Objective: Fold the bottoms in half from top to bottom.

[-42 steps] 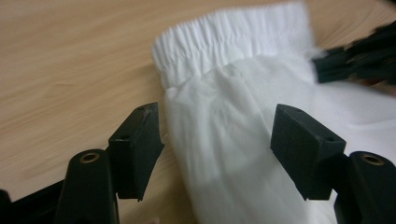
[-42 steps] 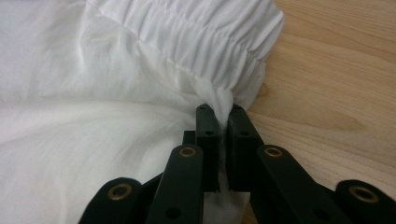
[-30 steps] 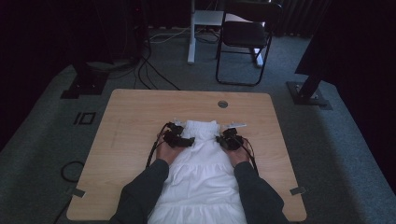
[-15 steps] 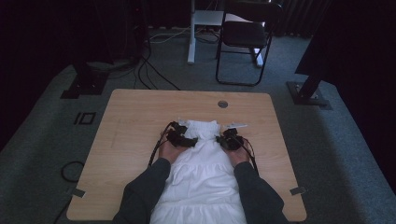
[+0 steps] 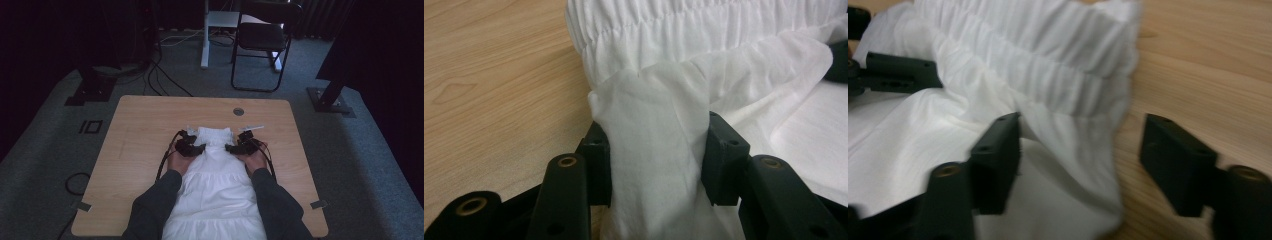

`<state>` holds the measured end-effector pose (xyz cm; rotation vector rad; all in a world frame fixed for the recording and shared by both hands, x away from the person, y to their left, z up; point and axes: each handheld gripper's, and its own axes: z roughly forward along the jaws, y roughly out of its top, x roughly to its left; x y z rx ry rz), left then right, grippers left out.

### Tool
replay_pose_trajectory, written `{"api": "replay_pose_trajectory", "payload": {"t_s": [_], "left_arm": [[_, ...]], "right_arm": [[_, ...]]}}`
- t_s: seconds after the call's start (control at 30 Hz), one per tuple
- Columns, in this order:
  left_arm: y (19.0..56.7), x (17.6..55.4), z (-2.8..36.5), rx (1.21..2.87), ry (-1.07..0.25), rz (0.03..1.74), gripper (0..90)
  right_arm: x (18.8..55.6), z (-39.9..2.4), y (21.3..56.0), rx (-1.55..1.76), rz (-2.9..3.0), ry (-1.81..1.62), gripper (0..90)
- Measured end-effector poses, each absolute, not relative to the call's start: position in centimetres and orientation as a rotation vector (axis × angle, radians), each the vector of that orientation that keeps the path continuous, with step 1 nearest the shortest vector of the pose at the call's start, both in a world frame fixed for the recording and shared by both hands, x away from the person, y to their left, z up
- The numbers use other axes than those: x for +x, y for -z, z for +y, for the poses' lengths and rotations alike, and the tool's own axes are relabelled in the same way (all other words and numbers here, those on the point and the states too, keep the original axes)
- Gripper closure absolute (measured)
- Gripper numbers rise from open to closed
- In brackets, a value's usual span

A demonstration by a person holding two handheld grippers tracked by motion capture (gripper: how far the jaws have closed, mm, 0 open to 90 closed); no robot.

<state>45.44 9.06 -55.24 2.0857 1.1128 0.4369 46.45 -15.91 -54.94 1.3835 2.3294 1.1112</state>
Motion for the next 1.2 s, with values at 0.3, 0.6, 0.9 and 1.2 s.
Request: {"api": "replay_pose_trajectory", "payload": {"t_s": [0.3, 0.6, 0.9, 1.2], "left_arm": [[55.1, 45.2, 8.8, 2.111, -0.445, 1.12, 55.7], [54.5, 45.5, 9.1, 2.117, -0.331, 1.16, 77.3], [49.4, 46.6, 9.5, 2.036, -0.388, 1.061, 84.1], [39.0, 47.2, 8.8, 1.922, -0.565, 0.87, 84.0]], "right_arm": [[46.4, -13.5, 54.9, 1.245, 2.339, -0.947, 50.8], [46.3, -13.0, 54.7, 1.279, 2.364, -0.988, 82.5], [46.8, -14.1, 50.7, 1.206, 2.263, -1.108, 82.8], [46.1, -16.0, 40.6, 1.035, 2.037, -1.272, 82.8]]}}
